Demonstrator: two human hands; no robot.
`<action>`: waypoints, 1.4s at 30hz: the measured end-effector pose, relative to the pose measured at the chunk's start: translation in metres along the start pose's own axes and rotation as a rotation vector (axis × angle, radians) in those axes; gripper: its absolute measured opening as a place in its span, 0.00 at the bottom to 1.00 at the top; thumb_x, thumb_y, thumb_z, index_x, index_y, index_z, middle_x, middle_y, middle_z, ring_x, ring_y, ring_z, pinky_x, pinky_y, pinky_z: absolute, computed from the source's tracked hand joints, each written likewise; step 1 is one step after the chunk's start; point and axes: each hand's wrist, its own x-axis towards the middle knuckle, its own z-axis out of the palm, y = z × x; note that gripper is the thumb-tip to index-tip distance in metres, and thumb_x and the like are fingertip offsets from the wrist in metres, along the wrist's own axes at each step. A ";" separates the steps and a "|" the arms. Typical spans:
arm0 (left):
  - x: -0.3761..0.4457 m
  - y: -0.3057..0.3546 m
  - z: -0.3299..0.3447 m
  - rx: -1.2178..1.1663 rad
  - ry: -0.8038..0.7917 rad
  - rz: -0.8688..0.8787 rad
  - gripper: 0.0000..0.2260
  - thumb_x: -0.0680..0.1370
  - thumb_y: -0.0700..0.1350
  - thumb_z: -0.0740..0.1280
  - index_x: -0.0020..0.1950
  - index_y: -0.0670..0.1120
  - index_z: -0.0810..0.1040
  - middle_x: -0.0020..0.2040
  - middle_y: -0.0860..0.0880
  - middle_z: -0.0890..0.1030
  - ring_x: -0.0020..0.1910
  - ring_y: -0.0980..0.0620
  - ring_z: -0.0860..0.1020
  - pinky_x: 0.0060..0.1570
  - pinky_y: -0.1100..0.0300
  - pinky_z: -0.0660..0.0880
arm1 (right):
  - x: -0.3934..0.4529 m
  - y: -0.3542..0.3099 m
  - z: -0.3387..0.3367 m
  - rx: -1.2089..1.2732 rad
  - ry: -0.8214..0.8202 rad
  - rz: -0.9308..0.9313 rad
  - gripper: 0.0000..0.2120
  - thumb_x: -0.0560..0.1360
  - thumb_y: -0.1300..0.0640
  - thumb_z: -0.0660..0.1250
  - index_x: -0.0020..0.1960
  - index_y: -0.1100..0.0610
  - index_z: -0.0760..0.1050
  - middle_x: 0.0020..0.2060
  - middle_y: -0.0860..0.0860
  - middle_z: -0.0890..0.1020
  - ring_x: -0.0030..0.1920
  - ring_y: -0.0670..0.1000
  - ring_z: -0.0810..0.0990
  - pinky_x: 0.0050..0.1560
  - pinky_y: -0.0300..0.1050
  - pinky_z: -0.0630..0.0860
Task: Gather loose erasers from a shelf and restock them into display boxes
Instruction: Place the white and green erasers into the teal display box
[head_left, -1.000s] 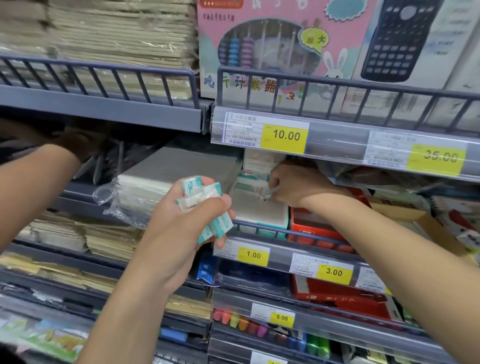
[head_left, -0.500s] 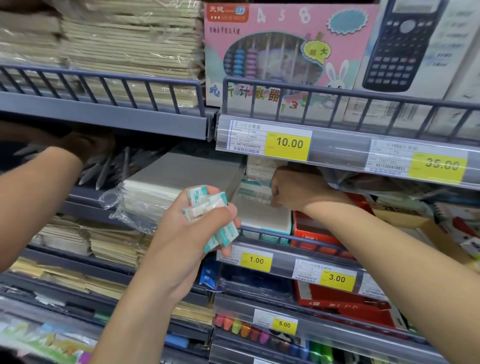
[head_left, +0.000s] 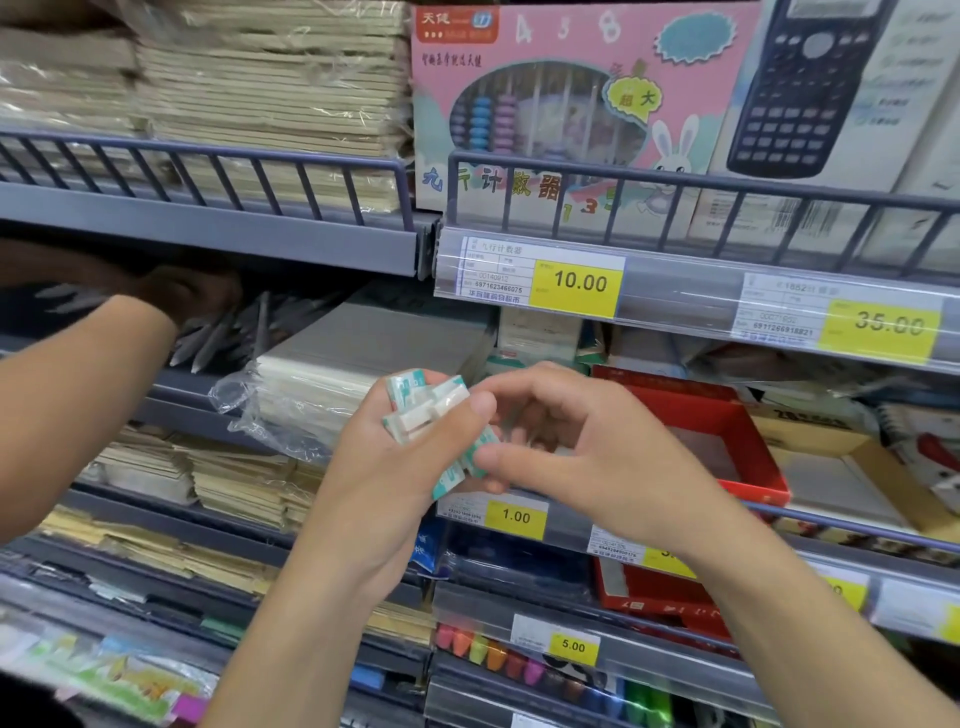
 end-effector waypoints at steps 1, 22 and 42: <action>0.000 0.000 0.001 0.007 0.011 0.006 0.26 0.64 0.52 0.81 0.58 0.44 0.78 0.47 0.42 0.86 0.45 0.47 0.86 0.37 0.57 0.82 | -0.002 -0.001 0.005 -0.080 0.054 -0.020 0.14 0.73 0.49 0.76 0.58 0.44 0.80 0.46 0.42 0.79 0.47 0.48 0.80 0.47 0.41 0.76; -0.007 0.002 -0.013 0.183 0.054 0.041 0.12 0.78 0.38 0.74 0.59 0.46 0.77 0.44 0.39 0.86 0.29 0.46 0.78 0.33 0.59 0.79 | 0.040 0.031 -0.047 -0.283 0.077 0.357 0.14 0.71 0.56 0.76 0.51 0.41 0.80 0.46 0.45 0.85 0.45 0.49 0.81 0.43 0.34 0.73; -0.005 0.005 -0.020 0.190 0.042 0.020 0.13 0.78 0.40 0.75 0.59 0.47 0.77 0.42 0.41 0.87 0.30 0.46 0.79 0.35 0.60 0.80 | 0.096 0.055 0.004 -0.734 -0.088 0.427 0.05 0.71 0.53 0.74 0.47 0.50 0.82 0.50 0.49 0.82 0.49 0.53 0.81 0.48 0.43 0.77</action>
